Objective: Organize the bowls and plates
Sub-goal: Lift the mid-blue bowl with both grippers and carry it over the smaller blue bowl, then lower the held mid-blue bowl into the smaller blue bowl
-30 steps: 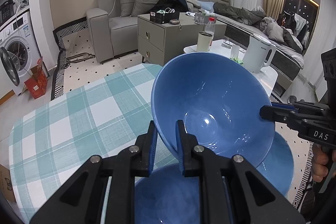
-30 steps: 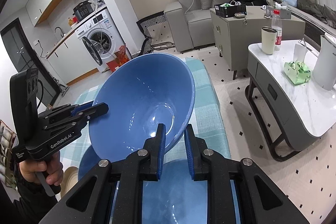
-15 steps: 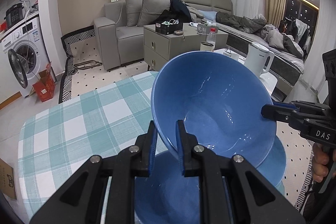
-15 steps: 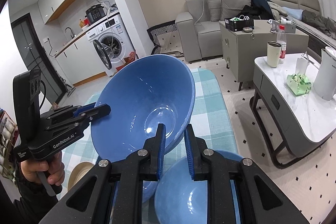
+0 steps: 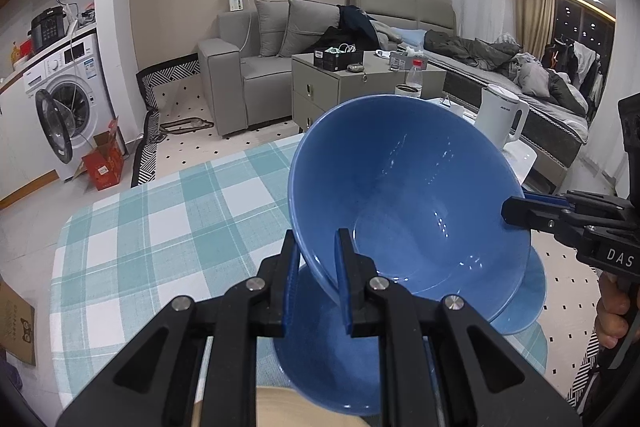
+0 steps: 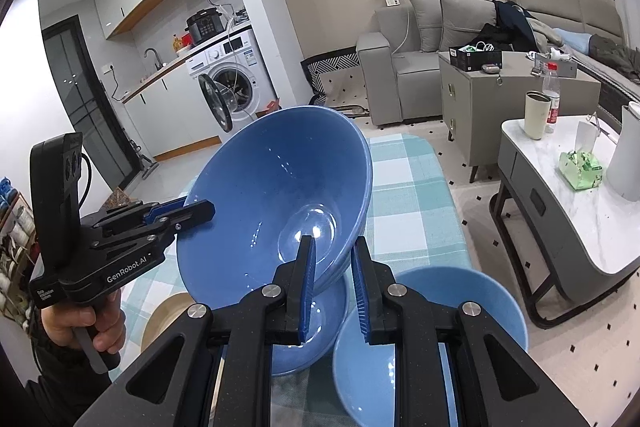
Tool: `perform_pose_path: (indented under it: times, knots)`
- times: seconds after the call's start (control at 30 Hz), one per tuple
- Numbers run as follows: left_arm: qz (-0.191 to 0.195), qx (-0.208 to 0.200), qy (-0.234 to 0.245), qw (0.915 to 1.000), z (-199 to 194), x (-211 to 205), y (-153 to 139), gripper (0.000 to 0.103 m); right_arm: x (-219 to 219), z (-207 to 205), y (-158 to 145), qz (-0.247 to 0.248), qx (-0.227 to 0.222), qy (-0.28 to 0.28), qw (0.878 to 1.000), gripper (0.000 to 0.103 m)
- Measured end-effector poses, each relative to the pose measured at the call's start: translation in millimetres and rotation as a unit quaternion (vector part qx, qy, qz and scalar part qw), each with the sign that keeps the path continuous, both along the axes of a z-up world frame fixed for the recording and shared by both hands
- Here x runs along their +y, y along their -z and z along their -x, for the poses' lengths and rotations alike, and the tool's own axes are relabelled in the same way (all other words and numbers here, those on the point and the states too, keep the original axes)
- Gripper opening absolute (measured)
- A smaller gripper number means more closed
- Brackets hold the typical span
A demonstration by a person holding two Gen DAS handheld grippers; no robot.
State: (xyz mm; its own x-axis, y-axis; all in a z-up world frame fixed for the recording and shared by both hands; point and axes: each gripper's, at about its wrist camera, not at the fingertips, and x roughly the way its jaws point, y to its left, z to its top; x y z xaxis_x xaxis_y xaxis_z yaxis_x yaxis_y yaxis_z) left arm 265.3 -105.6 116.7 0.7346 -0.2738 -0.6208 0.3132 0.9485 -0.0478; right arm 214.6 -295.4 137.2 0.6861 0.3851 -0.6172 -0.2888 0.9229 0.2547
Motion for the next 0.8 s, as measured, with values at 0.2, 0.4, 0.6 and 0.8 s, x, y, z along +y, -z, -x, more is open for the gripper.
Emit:
perform_pose_path:
  times: [0.2, 0.4, 0.6, 0.8]
  knots:
    - [-0.004, -0.005, -0.005, 1.0, 13.9, 4.3, -0.1, 0.015, 6.5, 9.2, 5.6, -0.003, 0.004, -0.007, 1.0, 0.018]
    - [-0.006, -0.002, -0.009, 0.9999, 21.5, 7.4, 4.0, 0.015, 9.7, 15.0, 8.6, -0.001, 0.004, -0.012, 1.0, 0.018]
    - [-0.003, 0.006, -0.013, 0.9999, 24.5, 12.8, 11.1, 0.015, 15.6, 16.2, 14.0, 0.004, 0.012, -0.019, 1.0, 0.018]
    - [-0.003, 0.016, -0.019, 0.9997, 27.7, 18.6, 21.3, 0.015, 24.9, 16.5, 23.6, 0.009, 0.023, -0.026, 0.999, 0.018]
